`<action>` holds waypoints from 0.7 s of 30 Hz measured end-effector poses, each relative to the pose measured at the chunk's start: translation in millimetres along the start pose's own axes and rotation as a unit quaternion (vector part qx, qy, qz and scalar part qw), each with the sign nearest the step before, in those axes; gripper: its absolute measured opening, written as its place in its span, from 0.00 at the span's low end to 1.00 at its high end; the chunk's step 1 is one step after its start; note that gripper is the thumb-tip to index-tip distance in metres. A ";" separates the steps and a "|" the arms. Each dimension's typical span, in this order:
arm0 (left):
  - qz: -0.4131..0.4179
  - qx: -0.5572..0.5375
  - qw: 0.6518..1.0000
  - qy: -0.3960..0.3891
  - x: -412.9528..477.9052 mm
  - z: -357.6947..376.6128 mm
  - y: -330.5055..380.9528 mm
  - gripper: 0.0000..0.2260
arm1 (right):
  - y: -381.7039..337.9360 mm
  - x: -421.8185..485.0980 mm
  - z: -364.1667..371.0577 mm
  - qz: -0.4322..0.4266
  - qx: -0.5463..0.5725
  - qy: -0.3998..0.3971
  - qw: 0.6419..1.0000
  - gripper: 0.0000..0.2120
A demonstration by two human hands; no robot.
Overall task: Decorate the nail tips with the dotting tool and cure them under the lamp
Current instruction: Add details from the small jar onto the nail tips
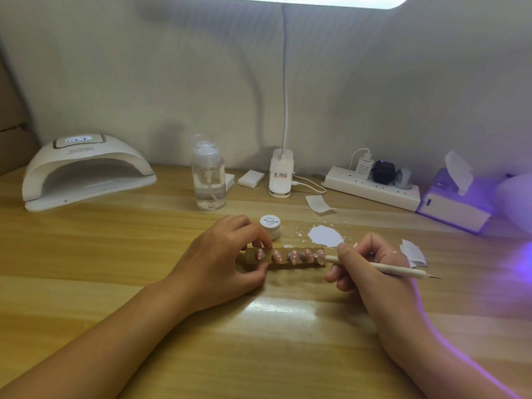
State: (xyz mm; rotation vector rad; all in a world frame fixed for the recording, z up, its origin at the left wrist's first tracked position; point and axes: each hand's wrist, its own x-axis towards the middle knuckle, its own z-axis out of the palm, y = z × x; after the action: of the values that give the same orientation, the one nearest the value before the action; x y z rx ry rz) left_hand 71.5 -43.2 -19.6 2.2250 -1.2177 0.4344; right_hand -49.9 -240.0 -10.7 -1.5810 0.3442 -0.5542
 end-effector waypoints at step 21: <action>0.002 0.003 1.000 0.002 -0.6 -0.1 0.6 0.10 | 0.7 -1.3 1.9 -0.013 -0.044 -0.022 0.999 0.13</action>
State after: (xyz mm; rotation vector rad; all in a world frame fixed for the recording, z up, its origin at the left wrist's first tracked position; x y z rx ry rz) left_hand 70.7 -43.0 -19.7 2.2262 -1.2202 0.4440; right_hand -49.8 -237.7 -11.7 -1.6824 0.3186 -0.5296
